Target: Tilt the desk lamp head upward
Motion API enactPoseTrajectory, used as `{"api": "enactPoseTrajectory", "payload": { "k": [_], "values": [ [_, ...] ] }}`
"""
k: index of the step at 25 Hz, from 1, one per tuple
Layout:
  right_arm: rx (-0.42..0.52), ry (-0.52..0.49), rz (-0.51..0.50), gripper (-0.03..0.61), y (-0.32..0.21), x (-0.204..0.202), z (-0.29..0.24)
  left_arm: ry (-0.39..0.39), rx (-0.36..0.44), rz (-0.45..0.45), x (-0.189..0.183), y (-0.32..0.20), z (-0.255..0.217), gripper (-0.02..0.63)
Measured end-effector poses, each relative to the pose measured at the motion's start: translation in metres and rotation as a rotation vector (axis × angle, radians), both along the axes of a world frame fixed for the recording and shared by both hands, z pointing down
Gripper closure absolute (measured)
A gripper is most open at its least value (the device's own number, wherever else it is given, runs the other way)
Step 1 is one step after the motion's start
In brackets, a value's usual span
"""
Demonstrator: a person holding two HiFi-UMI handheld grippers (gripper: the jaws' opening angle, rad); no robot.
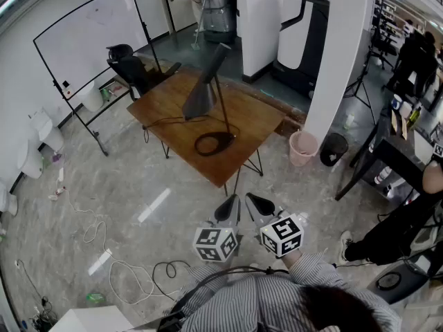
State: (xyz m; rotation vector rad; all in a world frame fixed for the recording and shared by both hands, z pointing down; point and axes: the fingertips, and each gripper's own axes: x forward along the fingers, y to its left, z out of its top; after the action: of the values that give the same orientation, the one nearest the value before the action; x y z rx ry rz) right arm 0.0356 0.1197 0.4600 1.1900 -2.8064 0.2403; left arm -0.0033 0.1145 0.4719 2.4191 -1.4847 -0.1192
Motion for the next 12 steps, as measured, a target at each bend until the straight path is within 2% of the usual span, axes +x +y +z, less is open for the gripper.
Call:
{"api": "enactPoseTrajectory", "payload": {
  "k": [12],
  "values": [
    [-0.008,0.001,-0.02,0.577,-0.0059,-0.0027,0.0028,0.011,-0.022,-0.006,-0.0012,-0.0066,0.0049,0.611]
  ]
}}
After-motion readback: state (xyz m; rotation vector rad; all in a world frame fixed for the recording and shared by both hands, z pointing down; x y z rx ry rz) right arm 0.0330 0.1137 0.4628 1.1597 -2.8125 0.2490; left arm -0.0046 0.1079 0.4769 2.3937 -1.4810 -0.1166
